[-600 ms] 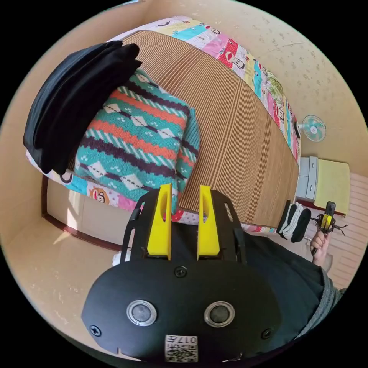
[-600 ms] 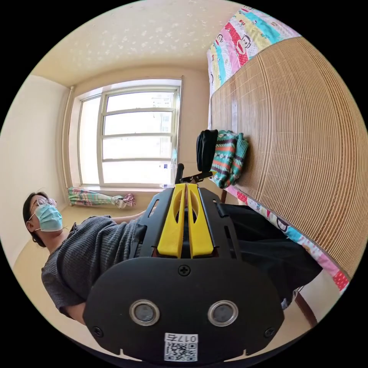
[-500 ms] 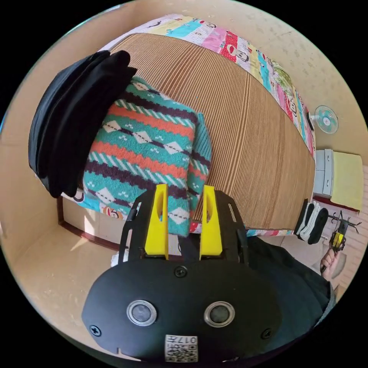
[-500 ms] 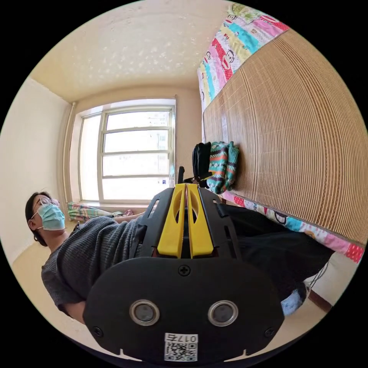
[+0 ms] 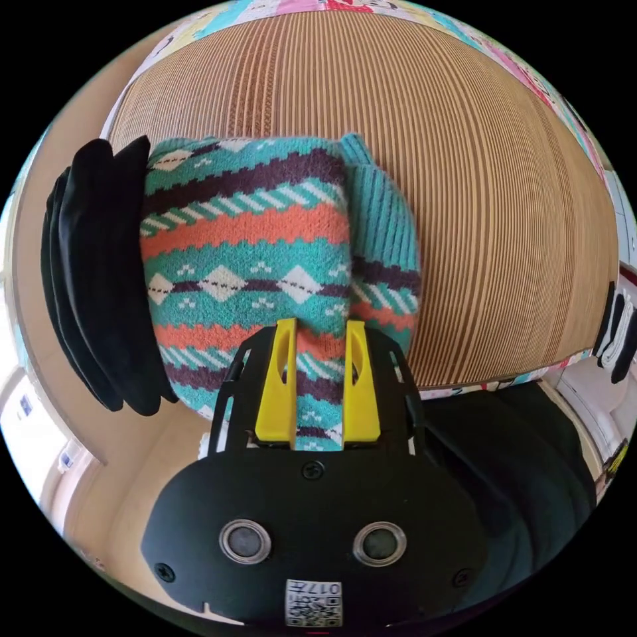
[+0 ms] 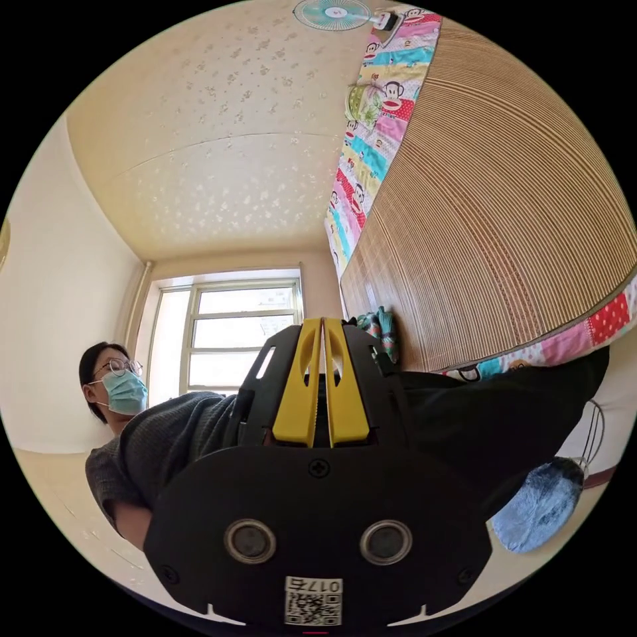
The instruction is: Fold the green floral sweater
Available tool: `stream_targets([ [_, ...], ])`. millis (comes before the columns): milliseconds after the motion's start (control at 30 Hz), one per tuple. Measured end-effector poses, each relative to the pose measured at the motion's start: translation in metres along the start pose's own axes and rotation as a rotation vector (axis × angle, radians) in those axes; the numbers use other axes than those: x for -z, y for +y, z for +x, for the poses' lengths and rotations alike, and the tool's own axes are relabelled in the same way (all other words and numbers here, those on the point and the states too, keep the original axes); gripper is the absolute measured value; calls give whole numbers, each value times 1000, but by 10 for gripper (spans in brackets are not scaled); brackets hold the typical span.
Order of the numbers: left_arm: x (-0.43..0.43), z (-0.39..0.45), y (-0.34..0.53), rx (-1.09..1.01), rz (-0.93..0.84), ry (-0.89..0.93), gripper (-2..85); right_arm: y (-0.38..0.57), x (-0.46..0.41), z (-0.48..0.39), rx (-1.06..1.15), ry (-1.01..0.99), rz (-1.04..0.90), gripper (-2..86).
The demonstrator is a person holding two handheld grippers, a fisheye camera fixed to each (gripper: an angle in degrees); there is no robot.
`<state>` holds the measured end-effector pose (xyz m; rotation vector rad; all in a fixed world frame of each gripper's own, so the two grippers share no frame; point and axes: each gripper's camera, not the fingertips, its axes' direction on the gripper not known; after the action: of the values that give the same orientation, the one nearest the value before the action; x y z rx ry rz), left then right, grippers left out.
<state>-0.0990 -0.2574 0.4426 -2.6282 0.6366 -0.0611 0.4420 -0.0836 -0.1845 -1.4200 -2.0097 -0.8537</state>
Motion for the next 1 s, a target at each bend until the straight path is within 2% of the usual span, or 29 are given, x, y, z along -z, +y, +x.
stream_targets([
  [67,8,-16,12,1,19,59,76,-23,-15,1,24,-15,-47,5],
  [133,19,-46,36,31,105,230,70,-41,-28,-1,51,-3,-92,4],
  [200,35,-101,82,81,241,565,67,-57,-39,-4,84,10,-142,4],
  [233,40,-114,96,75,283,647,66,-66,-47,-5,100,20,-177,4],
  [300,63,-161,159,93,470,920,65,-77,-58,-2,117,28,-237,4],
  [333,70,-170,175,96,520,967,65,-84,-65,2,119,29,-278,5],
  [467,126,-189,288,-30,942,1162,63,-101,-78,12,132,3,-367,7],
  [600,168,-159,374,-382,1346,1390,64,-114,-83,12,179,-17,-424,12],
  [633,175,-152,384,-455,1384,1405,64,-117,-84,9,203,-26,-443,16],
  [700,204,-122,418,-785,1493,1446,63,-119,-84,3,257,-61,-464,27],
  [767,222,-105,438,-1018,1566,1491,61,-117,-82,-14,376,-145,-468,47],
  [900,242,-68,446,-1526,1563,1777,61,-109,-82,-43,553,-218,-462,94],
  [933,243,-61,446,-1579,1555,1815,61,-105,-85,-52,602,-223,-469,118],
  [1000,237,-20,437,-1721,1454,2002,61,-98,-93,-63,675,-229,-486,170],
])
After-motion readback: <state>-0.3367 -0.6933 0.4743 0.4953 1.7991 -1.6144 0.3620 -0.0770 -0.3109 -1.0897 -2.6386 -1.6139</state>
